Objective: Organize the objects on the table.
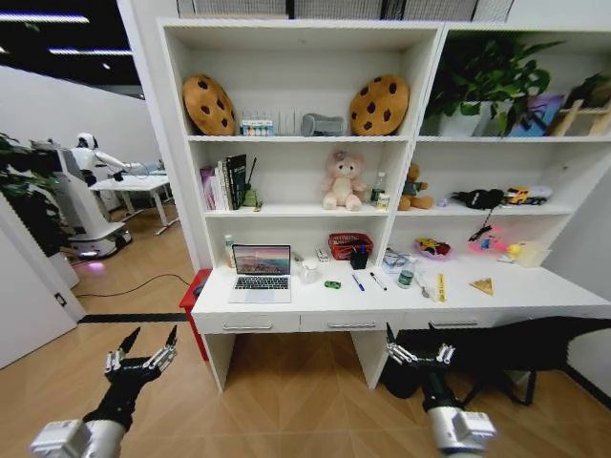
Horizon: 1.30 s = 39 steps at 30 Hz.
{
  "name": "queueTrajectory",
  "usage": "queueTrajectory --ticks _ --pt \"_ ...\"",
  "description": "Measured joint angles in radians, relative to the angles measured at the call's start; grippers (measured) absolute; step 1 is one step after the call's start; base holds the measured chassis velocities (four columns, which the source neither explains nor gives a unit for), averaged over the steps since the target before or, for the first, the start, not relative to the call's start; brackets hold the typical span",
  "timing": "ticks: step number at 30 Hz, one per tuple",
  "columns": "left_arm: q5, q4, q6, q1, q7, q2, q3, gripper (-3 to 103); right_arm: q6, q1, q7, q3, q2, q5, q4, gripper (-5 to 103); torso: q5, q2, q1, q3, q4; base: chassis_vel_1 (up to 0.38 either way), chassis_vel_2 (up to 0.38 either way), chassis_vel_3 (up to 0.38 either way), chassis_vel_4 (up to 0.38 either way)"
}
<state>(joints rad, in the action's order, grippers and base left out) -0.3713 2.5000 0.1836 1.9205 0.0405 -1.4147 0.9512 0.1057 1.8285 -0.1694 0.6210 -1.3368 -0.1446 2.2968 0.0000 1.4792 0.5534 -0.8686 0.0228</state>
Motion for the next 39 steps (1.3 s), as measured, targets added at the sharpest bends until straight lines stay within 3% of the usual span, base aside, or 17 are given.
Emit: queueTrajectory --ticks 2,4,15,27,30,39 --pt "0.001 0.0 0.0 0.002 0.0 -0.001 0.0 80 0.0 0.002 0.0 0.0 -0.001 0.002 0.0 100 -0.0001 0.0 0.0 0.0 0.0 0.0 0.0 0.0 0.0" --pt "0.002 0.0 0.0 0.005 0.002 -0.001 0.002 87 0.0 0.003 0.0 0.004 -0.001 0.002 0.0 100 0.0 0.0 0.0 0.0 -0.0001 0.0 0.0 0.0 0.0" --pt "0.029 0.0 0.002 0.013 0.008 -0.02 -0.012 100 -0.003 0.002 0.0 0.001 0.003 -0.001 -0.001 100 0.0 0.0 0.0 0.0 -0.0001 0.0 0.0 0.0 0.0" --pt "0.032 0.0 0.0 0.01 0.012 -0.009 -0.011 100 -0.02 0.0 -0.002 0.006 0.005 -0.018 -0.004 100 0.0 0.0 0.0 0.0 0.0 0.0 0.0 0.0 0.0" --pt "0.032 0.0 -0.001 0.009 0.015 -0.008 -0.008 103 -0.002 -0.001 0.005 0.011 0.003 -0.024 -0.016 100 0.0 0.0 0.0 0.0 -0.0001 0.0 0.0 0.0 0.0" --pt "0.03 0.0 -0.004 0.008 0.015 -0.009 -0.006 99 0.016 -0.001 0.01 0.009 -0.005 -0.022 -0.022 100 0.0 0.0 0.0 0.0 0.0 -0.076 0.069 0.068 -0.066"
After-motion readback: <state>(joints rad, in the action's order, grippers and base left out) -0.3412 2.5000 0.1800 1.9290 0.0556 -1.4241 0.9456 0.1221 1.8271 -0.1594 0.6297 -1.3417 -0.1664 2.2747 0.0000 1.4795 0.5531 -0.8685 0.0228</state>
